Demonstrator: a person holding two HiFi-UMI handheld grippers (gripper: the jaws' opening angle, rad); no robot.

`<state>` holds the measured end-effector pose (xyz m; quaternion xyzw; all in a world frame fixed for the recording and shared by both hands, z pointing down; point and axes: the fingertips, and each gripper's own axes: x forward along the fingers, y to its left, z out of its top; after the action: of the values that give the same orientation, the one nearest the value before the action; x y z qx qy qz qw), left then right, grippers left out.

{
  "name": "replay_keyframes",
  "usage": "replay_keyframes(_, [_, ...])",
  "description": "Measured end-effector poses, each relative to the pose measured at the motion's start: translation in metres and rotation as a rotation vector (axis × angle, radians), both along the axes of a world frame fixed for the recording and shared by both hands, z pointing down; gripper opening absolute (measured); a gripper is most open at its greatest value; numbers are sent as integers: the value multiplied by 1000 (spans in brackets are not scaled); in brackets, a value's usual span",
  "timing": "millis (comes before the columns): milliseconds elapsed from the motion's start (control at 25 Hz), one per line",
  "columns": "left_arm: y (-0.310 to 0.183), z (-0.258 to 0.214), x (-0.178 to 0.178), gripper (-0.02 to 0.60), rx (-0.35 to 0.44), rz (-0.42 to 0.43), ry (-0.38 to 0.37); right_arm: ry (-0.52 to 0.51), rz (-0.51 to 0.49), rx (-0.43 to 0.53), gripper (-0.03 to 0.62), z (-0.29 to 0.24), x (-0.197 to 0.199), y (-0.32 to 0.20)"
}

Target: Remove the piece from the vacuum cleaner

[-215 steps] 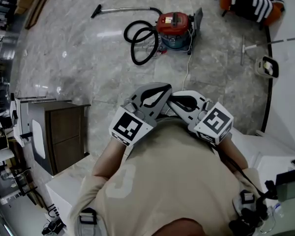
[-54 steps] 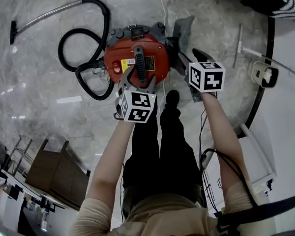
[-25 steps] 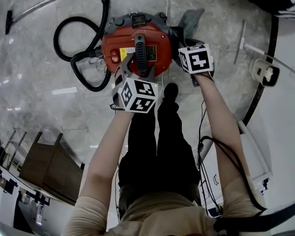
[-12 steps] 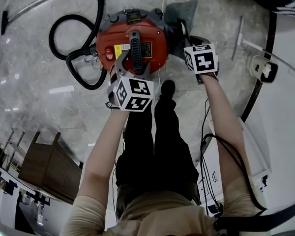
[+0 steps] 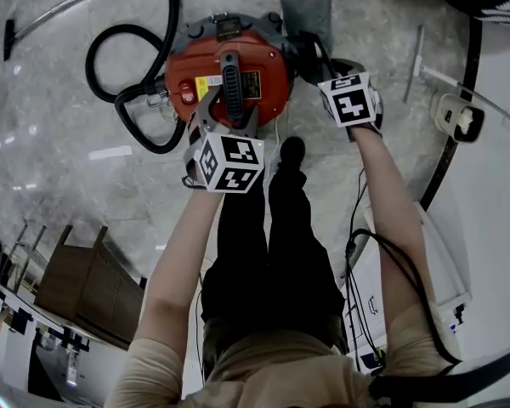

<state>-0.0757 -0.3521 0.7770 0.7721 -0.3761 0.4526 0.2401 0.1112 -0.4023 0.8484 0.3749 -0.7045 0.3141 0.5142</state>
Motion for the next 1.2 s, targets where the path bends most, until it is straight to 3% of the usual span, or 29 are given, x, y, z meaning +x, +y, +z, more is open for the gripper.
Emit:
replay_keyframes(640, [1,2,-1,302,4,-15,-14,-35,4,21,32,6,10,-2])
replay_keyframes(1200, [2,2,-1,302,10,-19,-16,-4,-14,58,32,8,17,-4])
